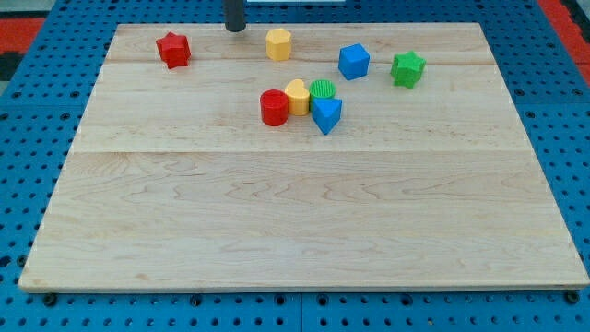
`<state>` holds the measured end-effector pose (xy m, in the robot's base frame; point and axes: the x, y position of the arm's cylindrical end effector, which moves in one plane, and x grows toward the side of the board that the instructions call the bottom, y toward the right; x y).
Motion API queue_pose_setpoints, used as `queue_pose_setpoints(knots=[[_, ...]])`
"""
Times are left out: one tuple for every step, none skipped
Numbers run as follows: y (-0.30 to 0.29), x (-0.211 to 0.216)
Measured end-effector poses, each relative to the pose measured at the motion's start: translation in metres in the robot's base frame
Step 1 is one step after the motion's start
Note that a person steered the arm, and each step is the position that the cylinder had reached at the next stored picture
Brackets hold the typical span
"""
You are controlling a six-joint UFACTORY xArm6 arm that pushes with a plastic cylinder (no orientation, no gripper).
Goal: Move the green blocks right to the cube
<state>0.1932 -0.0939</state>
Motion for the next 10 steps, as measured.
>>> queue_pose_setpoints(knots=[[0.005,0.016],[0.023,0.048],[0.049,0.074],[0.068,0.074],[0.079,0.081],[0.096,0.080],[0.155,0.073],[0.177,0.071],[0.205,0.081],[0.216,0.106]])
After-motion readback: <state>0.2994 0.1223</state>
